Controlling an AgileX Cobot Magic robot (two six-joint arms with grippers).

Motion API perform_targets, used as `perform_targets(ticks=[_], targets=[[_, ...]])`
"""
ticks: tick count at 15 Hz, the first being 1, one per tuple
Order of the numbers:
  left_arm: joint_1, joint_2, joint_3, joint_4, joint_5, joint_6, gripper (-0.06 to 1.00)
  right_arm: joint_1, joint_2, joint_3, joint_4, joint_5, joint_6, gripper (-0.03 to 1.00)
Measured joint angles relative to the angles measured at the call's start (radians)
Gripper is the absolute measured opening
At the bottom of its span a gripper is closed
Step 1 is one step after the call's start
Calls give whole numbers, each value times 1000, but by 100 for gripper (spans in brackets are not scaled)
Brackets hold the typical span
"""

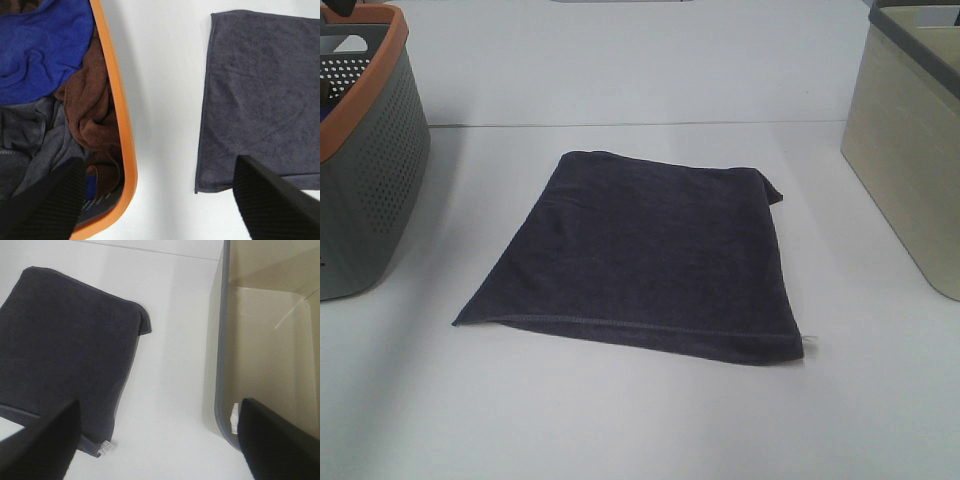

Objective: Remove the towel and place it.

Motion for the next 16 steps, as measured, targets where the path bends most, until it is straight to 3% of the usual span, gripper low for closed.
perform_targets(ticks=[4,10,16], targets=[[0,-160,114,0,-13,-11,76,0,-209,193,0,0,-20,82],[0,-528,572,0,-113,-28,76,0,-639,646,0,-38,-53,81],[0,-1003,908,-1,-127,-28,76,0,-989,920,0,-54,-57,80]])
